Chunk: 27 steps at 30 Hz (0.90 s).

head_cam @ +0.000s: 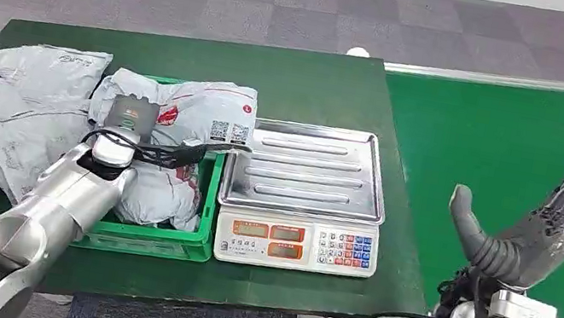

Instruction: Moved the parcel from conveyor to table for the left to box.

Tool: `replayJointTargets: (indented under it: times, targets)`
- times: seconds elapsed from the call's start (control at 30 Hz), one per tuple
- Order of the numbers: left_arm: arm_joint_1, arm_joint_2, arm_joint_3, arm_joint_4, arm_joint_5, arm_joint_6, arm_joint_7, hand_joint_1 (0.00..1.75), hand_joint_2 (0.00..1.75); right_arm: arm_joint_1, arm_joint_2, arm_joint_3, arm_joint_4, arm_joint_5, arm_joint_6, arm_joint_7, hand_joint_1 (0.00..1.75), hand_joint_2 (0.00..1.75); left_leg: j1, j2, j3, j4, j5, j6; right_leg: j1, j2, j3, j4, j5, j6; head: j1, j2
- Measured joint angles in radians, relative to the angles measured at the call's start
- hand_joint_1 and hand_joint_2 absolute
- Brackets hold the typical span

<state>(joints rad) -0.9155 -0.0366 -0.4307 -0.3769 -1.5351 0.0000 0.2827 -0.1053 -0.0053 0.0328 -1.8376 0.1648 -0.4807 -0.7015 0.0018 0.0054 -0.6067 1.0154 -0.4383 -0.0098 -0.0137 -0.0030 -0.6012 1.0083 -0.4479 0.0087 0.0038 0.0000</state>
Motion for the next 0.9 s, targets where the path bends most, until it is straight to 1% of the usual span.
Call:
replayJointTargets:
  times: [0.3, 0.33, 0.47, 0.5, 0.53, 0.6, 0.63, 0.8, 0.83, 0.9]
  targets:
    - [-0.001, 0.000, 0.000, 0.003, 0.000, 0.000, 0.000, 1.75, 1.75, 0.000, 0.000, 0.000, 0.000, 0.000, 0.000, 0.000, 0.00, 1.75, 0.000, 0.000, 0.000, 0.000, 0.000, 0.000, 0.000, 0.000, 0.000, 0.000, 0.000, 0.000, 0.000, 0.000]
    - [-0.001, 0.000, 0.000, 0.004, 0.000, 0.000, 0.000, 0.00, 0.00, 0.000, 0.000, 0.000, 0.000, 0.000, 0.000, 0.000, 0.00, 1.75, 0.000, 0.000, 0.000, 0.000, 0.000, 0.000, 0.000, 0.000, 0.000, 0.000, 0.000, 0.000, 0.000, 0.000]
    - [-0.002, 0.001, 0.000, 0.006, 0.000, -0.002, 0.000, 0.00, 0.00, 0.000, 0.000, 0.000, 0.000, 0.000, 0.000, 0.000, 0.00, 1.75, 0.000, 0.000, 0.000, 0.000, 0.000, 0.000, 0.000, 0.000, 0.000, 0.000, 0.000, 0.000, 0.000, 0.000]
    - [-0.006, 0.007, -0.001, 0.008, 0.002, -0.037, 0.000, 0.00, 0.00, 0.000, 0.000, -0.001, 0.002, 0.005, -0.004, 0.000, 0.00, 1.75, 0.000, -0.001, 0.000, 0.000, 0.000, 0.000, 0.000, 0.000, 0.000, 0.000, 0.000, 0.000, 0.000, 0.000]
    - [-0.022, 0.021, -0.001, 0.013, 0.009, -0.123, -0.003, 0.00, 0.00, 0.002, 0.002, -0.003, 0.005, 0.014, -0.010, 0.000, 0.00, 1.75, 0.001, 0.000, 0.000, 0.000, 0.000, 0.000, 0.001, 0.000, 0.000, 0.000, 0.000, 0.000, 0.000, 0.000]
    - [-0.058, 0.050, 0.000, 0.021, 0.018, -0.240, -0.015, 0.00, 0.00, 0.012, 0.008, -0.008, 0.013, 0.024, -0.022, 0.000, 0.00, 1.75, 0.001, 0.004, 0.000, 0.000, 0.000, -0.001, 0.002, 0.002, 0.000, 0.000, 0.001, -0.002, 0.000, 0.000]
    - [-0.068, 0.059, 0.000, 0.023, 0.018, -0.259, -0.019, 0.00, 0.00, 0.017, 0.010, -0.010, 0.014, 0.024, -0.024, 0.000, 0.00, 1.75, 0.001, 0.006, 0.001, 0.000, 0.000, -0.002, 0.002, 0.004, 0.000, 0.000, 0.001, -0.002, 0.000, 0.000]
    - [-0.074, 0.064, 0.000, 0.024, 0.018, -0.267, -0.021, 0.00, 0.00, 0.020, 0.010, -0.010, 0.016, 0.024, -0.026, 0.000, 0.00, 1.75, 0.001, 0.007, 0.002, 0.000, -0.001, -0.002, 0.002, 0.005, 0.000, 0.000, 0.001, -0.002, 0.000, 0.000]
    - [-0.087, 0.080, 0.000, 0.032, 0.016, -0.272, -0.018, 0.00, 0.00, 0.022, 0.011, -0.016, 0.021, 0.024, -0.033, 0.000, 0.00, 1.75, 0.001, 0.008, 0.002, 0.000, 0.000, -0.003, 0.003, 0.006, 0.000, 0.000, 0.002, -0.003, 0.000, 0.000]
    - [-0.091, 0.082, 0.000, 0.038, 0.016, -0.272, -0.010, 0.00, 0.00, 0.023, 0.015, -0.020, 0.026, 0.026, -0.033, 0.000, 0.00, 1.75, 0.001, 0.007, 0.002, 0.000, 0.000, -0.003, 0.004, 0.006, 0.000, 0.000, 0.002, -0.003, 0.000, 0.000]
